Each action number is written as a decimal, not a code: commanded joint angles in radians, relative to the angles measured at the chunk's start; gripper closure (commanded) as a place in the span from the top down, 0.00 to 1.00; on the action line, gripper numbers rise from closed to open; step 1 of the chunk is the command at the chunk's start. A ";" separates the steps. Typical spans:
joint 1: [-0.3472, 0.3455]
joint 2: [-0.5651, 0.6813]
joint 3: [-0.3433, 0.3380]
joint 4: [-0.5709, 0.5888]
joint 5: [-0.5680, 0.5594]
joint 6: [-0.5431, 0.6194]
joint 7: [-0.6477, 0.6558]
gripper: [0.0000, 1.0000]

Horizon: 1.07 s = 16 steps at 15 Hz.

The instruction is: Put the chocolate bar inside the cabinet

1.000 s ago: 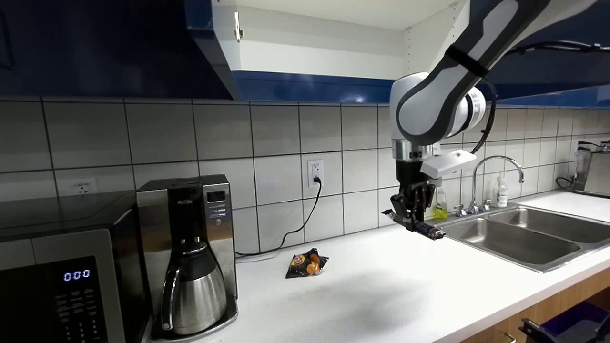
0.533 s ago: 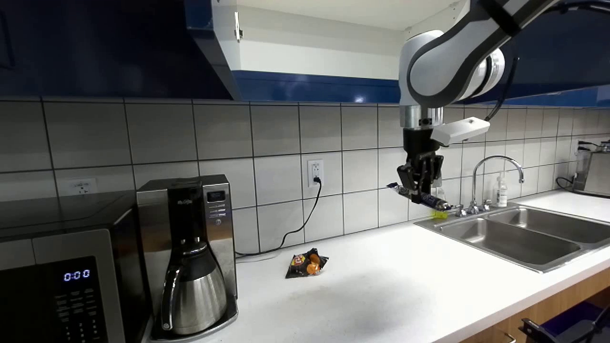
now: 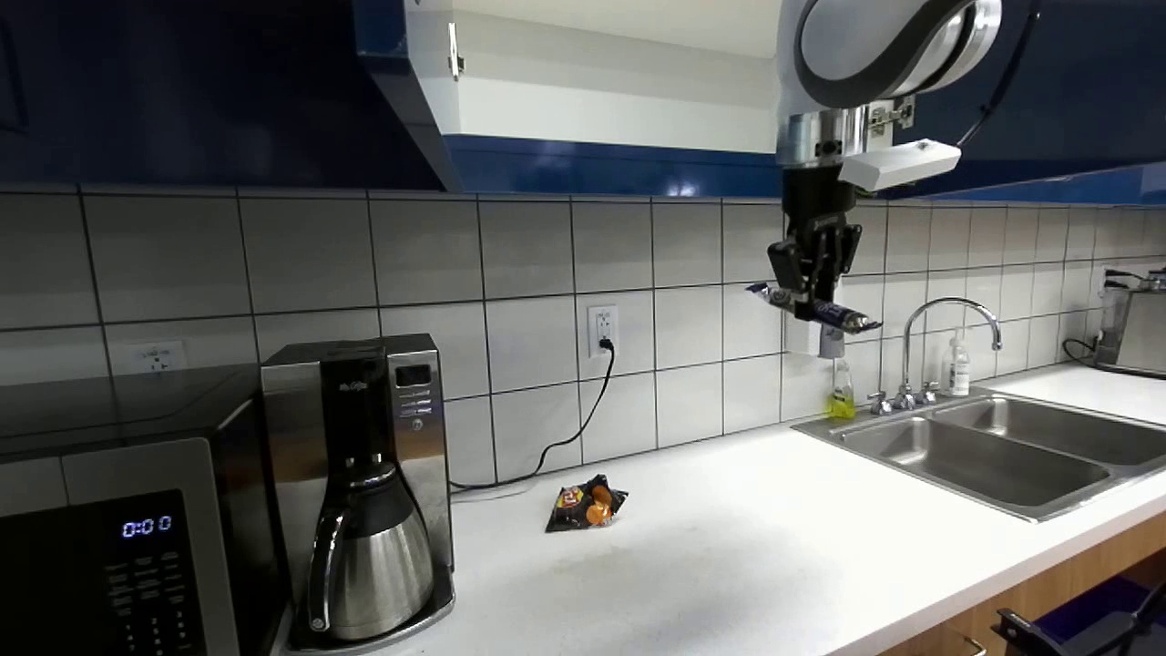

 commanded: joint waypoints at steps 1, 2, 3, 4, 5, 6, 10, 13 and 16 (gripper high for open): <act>-0.012 -0.075 0.025 0.060 0.005 -0.114 -0.013 0.09; -0.012 -0.087 0.027 0.077 0.006 -0.139 -0.012 0.09; -0.011 -0.099 0.028 0.097 0.008 -0.166 -0.013 0.09; -0.011 -0.110 0.031 0.118 0.007 -0.191 -0.011 0.09; -0.011 -0.117 0.033 0.135 0.006 -0.212 -0.008 0.09; -0.012 -0.126 0.037 0.157 0.005 -0.239 -0.006 0.09; -0.012 -0.146 0.046 0.230 0.001 -0.304 -0.001 0.09; -0.013 -0.136 0.049 0.282 0.005 -0.322 0.007 0.09; -0.014 -0.118 0.056 0.343 0.007 -0.333 0.016 0.09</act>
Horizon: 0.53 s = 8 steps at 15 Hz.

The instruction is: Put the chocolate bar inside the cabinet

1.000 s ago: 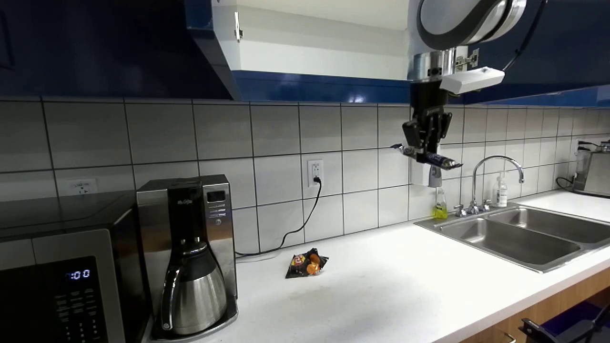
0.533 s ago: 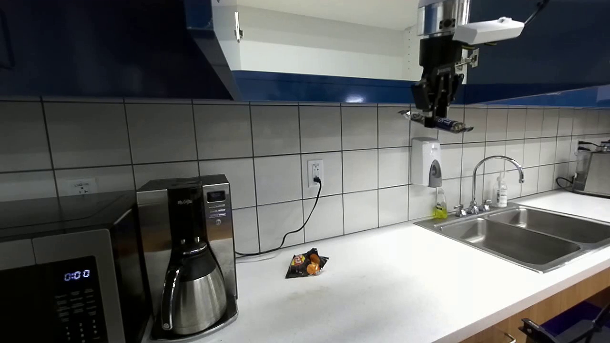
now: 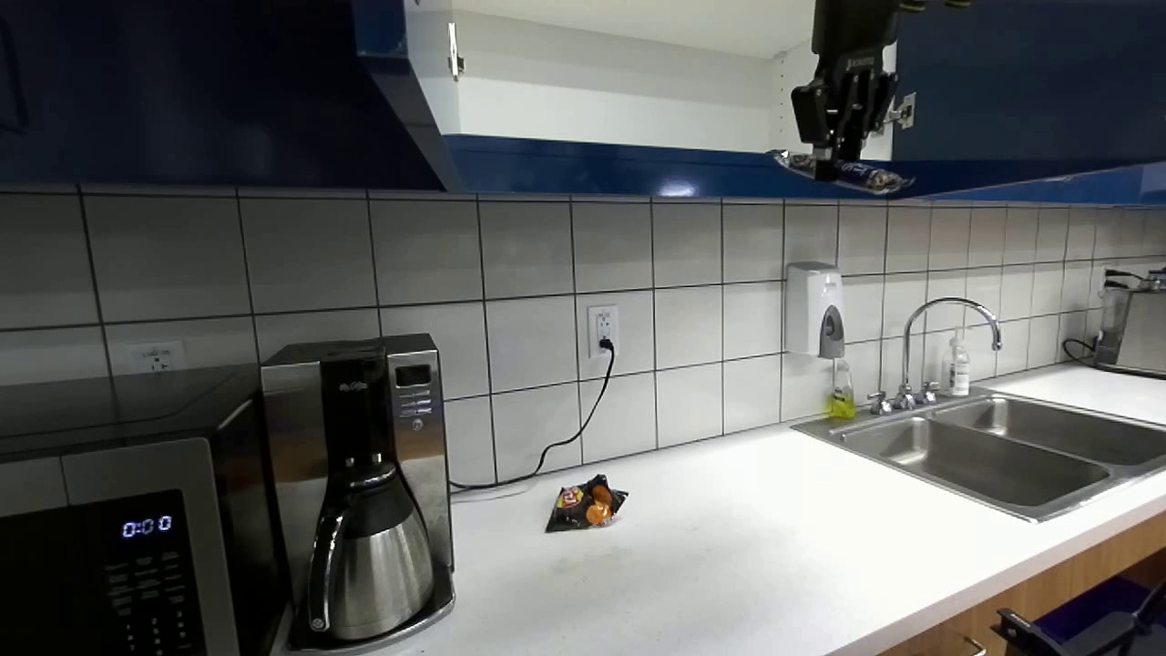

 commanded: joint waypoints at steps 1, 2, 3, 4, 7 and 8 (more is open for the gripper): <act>-0.013 0.029 0.023 0.095 0.008 -0.044 0.014 0.09; -0.013 0.038 0.025 0.118 0.009 -0.049 0.014 0.09; -0.014 0.047 0.028 0.140 0.010 -0.051 0.016 0.09; -0.015 0.058 0.032 0.164 0.011 -0.050 0.019 0.09; -0.017 0.096 0.044 0.227 0.009 -0.045 0.029 0.09; -0.019 0.113 0.049 0.248 0.006 -0.041 0.033 0.09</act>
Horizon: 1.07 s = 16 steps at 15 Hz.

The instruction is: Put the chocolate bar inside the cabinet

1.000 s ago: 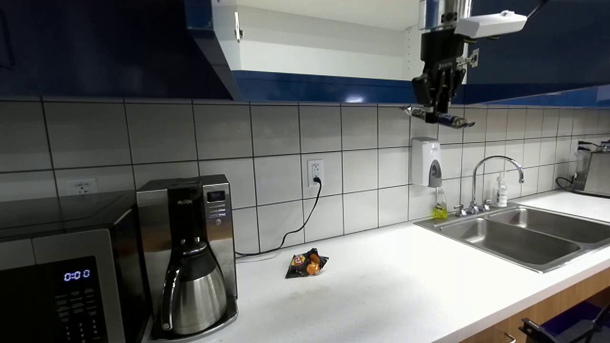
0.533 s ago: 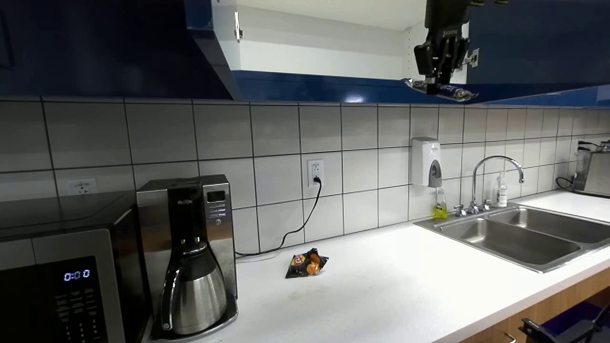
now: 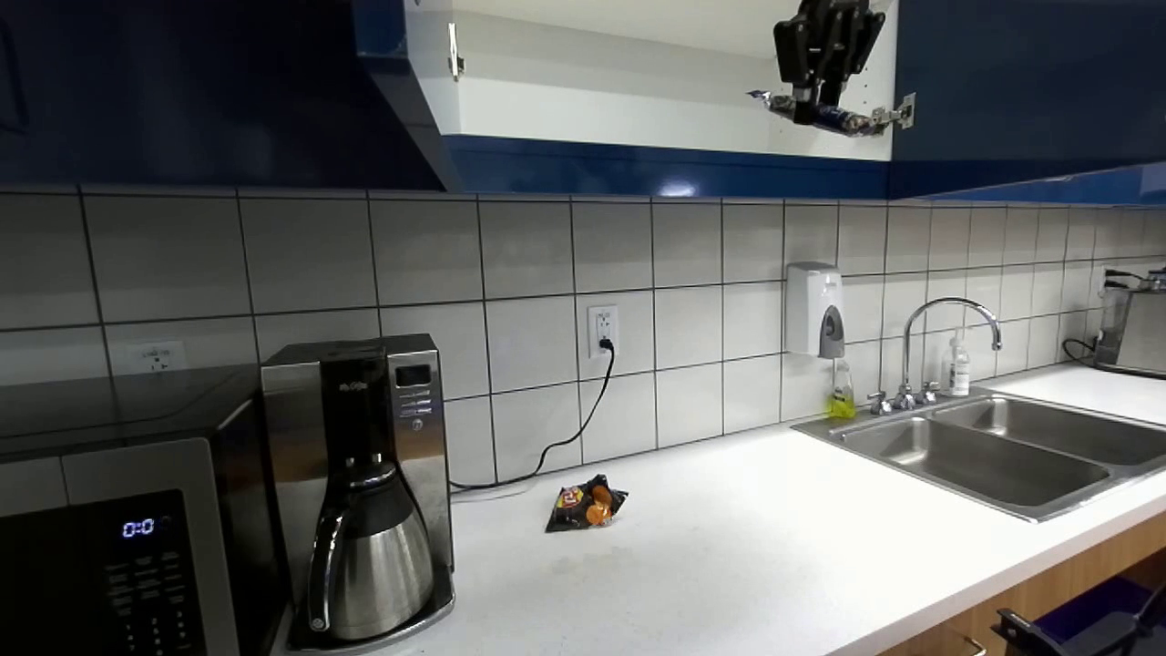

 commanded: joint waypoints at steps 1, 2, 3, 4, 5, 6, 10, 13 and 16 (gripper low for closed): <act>-0.020 0.086 0.029 0.116 0.001 -0.030 0.026 0.09; -0.021 0.106 0.033 0.138 0.000 -0.031 0.029 0.09; -0.023 0.124 0.037 0.158 -0.001 -0.033 0.034 0.09; -0.025 0.145 0.040 0.179 -0.004 -0.030 0.042 0.09; -0.024 0.167 0.041 0.199 -0.003 -0.030 0.046 0.09; -0.026 0.193 0.048 0.217 -0.006 -0.021 0.059 0.09; -0.031 0.288 0.066 0.295 -0.018 -0.009 0.110 0.09; -0.030 0.351 0.076 0.358 -0.029 -0.010 0.142 0.09; -0.027 0.409 0.080 0.423 -0.053 -0.011 0.155 0.09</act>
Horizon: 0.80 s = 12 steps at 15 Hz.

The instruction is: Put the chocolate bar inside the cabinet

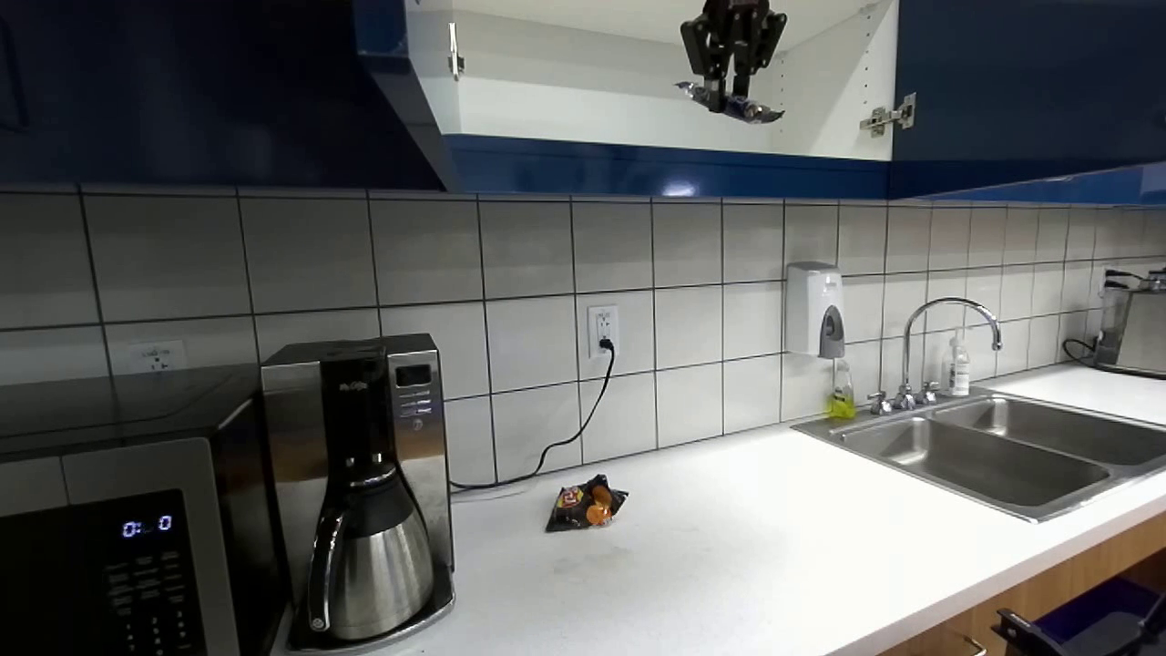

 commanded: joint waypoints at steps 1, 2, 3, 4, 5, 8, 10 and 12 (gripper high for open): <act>-0.024 0.087 0.025 0.114 -0.036 -0.017 0.036 0.09; -0.023 0.104 0.024 0.133 -0.040 -0.016 0.040 0.09; -0.022 0.120 0.025 0.153 -0.046 -0.017 0.044 0.09; -0.021 0.135 0.024 0.169 -0.050 -0.017 0.047 0.09; -0.020 0.149 0.023 0.186 -0.054 -0.018 0.050 0.09; -0.018 0.191 0.020 0.224 -0.062 -0.003 0.068 0.09; -0.016 0.216 0.018 0.244 -0.063 0.013 0.084 0.09; -0.014 0.242 0.018 0.268 -0.068 0.020 0.100 0.09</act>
